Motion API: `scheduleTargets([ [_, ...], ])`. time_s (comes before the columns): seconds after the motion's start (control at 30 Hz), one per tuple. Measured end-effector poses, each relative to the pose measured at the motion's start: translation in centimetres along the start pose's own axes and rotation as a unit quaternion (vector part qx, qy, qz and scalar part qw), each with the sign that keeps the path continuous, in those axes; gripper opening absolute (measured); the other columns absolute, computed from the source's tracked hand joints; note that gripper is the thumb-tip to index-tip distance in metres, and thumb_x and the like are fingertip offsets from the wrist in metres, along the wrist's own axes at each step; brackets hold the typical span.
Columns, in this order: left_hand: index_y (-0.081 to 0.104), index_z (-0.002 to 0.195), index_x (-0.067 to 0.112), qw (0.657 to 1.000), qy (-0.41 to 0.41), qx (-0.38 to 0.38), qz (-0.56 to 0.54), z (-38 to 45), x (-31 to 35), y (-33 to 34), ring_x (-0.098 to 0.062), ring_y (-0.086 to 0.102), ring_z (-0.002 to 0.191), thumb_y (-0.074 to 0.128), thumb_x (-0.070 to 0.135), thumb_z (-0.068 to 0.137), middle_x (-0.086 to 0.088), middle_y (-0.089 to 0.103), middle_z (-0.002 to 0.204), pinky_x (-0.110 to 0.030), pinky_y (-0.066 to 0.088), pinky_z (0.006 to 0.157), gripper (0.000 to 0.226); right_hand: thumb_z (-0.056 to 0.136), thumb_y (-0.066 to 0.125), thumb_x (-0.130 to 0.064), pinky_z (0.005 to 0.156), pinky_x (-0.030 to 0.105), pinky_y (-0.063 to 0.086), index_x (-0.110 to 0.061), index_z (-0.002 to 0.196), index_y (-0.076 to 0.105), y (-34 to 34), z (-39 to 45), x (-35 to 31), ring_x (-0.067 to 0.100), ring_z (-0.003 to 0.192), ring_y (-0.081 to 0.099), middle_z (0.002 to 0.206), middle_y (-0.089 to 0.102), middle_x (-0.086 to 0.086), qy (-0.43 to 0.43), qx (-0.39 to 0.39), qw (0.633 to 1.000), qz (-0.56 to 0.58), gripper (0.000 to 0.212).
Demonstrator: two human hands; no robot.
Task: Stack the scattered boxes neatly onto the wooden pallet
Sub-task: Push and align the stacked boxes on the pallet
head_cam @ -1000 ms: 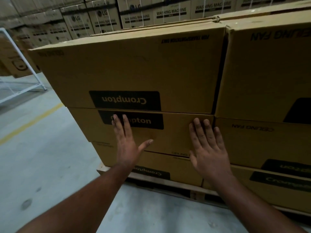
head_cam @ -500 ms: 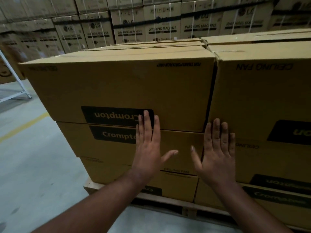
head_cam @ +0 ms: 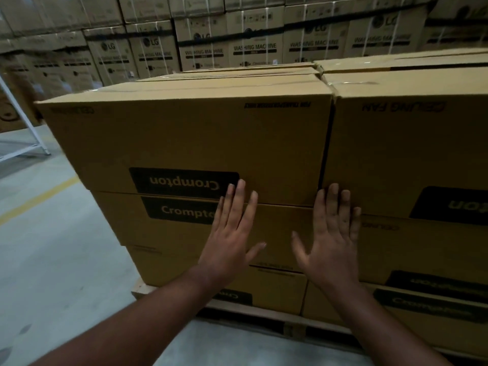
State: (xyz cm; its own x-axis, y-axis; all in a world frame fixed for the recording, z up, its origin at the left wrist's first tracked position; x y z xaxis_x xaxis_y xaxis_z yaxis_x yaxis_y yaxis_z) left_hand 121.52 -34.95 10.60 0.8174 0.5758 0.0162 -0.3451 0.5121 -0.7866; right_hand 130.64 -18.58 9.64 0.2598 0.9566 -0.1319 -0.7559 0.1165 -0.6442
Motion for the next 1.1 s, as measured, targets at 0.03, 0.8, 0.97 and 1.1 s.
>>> scheduleTargets([
  [0.03,0.006,0.165,0.011,0.999,0.035,0.013,-0.012,0.4,1.7,-0.6,-0.036,-0.006,0.159,0.078,0.041,0.087,-0.017,-0.008,0.172,-0.045,-0.003,0.129,0.111,0.093,0.056,-0.049,0.13,0.054,0.0,-0.009,0.167,0.006,-1.0,0.0,-0.1,0.032,0.162,-0.003,0.175,-0.003,0.011,0.005,0.004,1.0,0.029,0.098],
  [0.8,0.047,0.152,0.019,0.958,-0.054,-0.137,-0.246,16.3,18.2,-25.3,-0.01,0.021,0.157,0.067,0.009,0.095,0.007,0.038,0.163,-0.045,0.02,0.128,0.061,0.101,0.058,-0.016,0.092,0.028,0.057,-0.029,0.125,0.071,-34.7,15.3,7.4,0.007,0.116,0.066,0.124,0.066,-0.022,0.182,-0.125,0.907,0.359,0.03],
  [0.97,0.057,0.144,0.017,0.92,-0.132,-0.186,-0.318,17.5,24.1,-33.9,-0.01,0.034,0.151,0.065,0.007,0.097,0.007,0.05,0.154,-0.042,0.025,0.127,0.048,0.101,0.066,-0.014,0.077,0.01,0.052,-0.049,0.115,0.069,-45.2,13.9,9.9,0.0,0.101,0.069,0.113,0.073,-0.024,0.373,-0.157,0.835,0.373,0.037],
  [1.1,0.054,0.145,0.022,0.912,-0.119,-0.186,-0.347,19.2,30.9,-34.8,-0.003,0.033,0.15,0.064,0.01,0.098,0.014,0.048,0.15,-0.032,0.024,0.126,0.05,0.1,0.067,-0.012,0.076,0.008,0.05,-0.05,0.109,0.07,-49.5,12.0,14.2,-0.003,0.101,0.069,0.11,0.073,-0.026,0.391,-0.177,0.824,0.37,0.039],
])
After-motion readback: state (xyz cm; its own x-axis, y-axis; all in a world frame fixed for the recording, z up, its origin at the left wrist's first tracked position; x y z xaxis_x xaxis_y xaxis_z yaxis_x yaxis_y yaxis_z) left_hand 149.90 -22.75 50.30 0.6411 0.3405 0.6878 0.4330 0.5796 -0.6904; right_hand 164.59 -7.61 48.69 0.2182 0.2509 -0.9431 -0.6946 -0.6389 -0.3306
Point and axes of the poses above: each hand's wrist, its own z-axis towards the middle knuckle, its own y-axis out of the palm, x = y × z, the point moved 10 cm from there along z, towards the middle knuckle
